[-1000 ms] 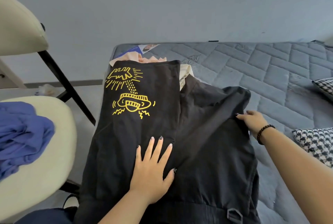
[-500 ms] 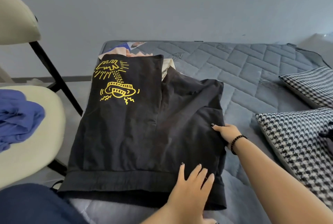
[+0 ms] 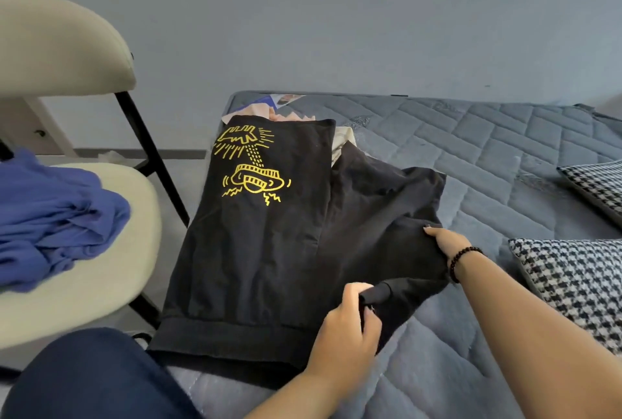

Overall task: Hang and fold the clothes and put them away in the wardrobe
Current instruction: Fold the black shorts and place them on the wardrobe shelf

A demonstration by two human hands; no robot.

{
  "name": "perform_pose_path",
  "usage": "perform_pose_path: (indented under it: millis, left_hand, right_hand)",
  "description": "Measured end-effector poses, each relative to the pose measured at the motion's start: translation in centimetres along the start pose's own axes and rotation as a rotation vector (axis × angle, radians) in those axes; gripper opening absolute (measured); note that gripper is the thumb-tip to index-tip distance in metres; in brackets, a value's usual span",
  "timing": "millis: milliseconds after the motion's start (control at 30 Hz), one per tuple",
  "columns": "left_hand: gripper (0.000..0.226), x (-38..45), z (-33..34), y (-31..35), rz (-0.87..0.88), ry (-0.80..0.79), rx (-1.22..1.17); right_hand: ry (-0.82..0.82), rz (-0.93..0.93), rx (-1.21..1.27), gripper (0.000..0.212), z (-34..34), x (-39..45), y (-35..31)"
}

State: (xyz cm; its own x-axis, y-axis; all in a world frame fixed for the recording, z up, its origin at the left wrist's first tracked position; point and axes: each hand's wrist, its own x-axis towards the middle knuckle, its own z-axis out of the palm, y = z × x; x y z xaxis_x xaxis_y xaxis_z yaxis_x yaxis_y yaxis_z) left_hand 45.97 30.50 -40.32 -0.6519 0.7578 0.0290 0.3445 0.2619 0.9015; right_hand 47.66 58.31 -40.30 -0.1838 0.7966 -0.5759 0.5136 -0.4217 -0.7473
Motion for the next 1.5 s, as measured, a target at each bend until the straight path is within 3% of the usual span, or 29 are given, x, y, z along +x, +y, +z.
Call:
perform_pose_path:
  millis: [167, 267, 367, 433, 500, 600, 767, 967, 1133, 1300, 1367, 1500]
  left_hand:
    - [0.024, 0.2, -5.8, 0.1, -0.149, 0.457, -0.372]
    - [0.021, -0.2, -9.3, -1.2, -0.322, 0.716, -0.523]
    - [0.014, -1.5, -12.5, -4.2, -0.566, 0.887, -0.549]
    - [0.013, -3.0, -14.1, -7.1, -0.758, 0.923, -0.558]
    - [0.008, -4.1, -15.4, -9.2, -0.874, 0.918, -0.574]
    - [0.009, -4.6, -16.9, -10.0, -0.885, 0.823, -0.559]
    - [0.018, -4.7, -18.1, -10.2, -0.850, 0.655, -0.356]
    - [0.007, -3.9, -18.7, -10.4, -0.784, 0.758, -0.340]
    - [0.026, -3.4, -20.0, -12.1, -0.804, 0.686, -0.194]
    - [0.028, -2.5, -20.3, -14.7, -0.782, 0.482, -0.181]
    - [0.038, -1.8, -20.7, -15.4, -0.786, 0.478, -0.181]
    - [0.030, 1.1, -21.9, -16.3, -0.742, 0.422, -0.255]
  right_hand:
    - [0.072, -0.319, -0.007, 0.017, 4.4, -3.4, -8.7]
    - [0.014, -0.657, 0.010, 0.034, 12.0, -6.9, -13.6]
    - [-0.252, -0.875, -0.279, 0.052, 22.6, -11.4, -15.0]
    - [-0.570, -0.807, -0.586, 0.061, 28.9, -12.8, -13.0]
    - [-0.743, -0.733, -0.884, 0.064, 32.7, -14.2, -9.6]
    - [-0.713, -0.743, -1.030, 0.069, 34.2, -14.2, -5.2]
    - [-0.531, -0.778, -0.767, 0.063, 31.9, -11.8, -4.3]
    - [-0.423, -0.776, -0.811, 0.063, 29.5, -9.7, -6.8]
    - [-0.126, -0.995, -0.541, 0.028, 31.0, -10.6, -9.8]
    - [-0.136, -1.041, -0.725, 0.048, 34.4, -10.7, -13.2]
    - [-0.164, -1.046, -0.850, 0.055, 35.3, -10.2, -14.0]
    - [-0.145, -1.039, -1.054, 0.067, 37.3, -8.0, -15.5]
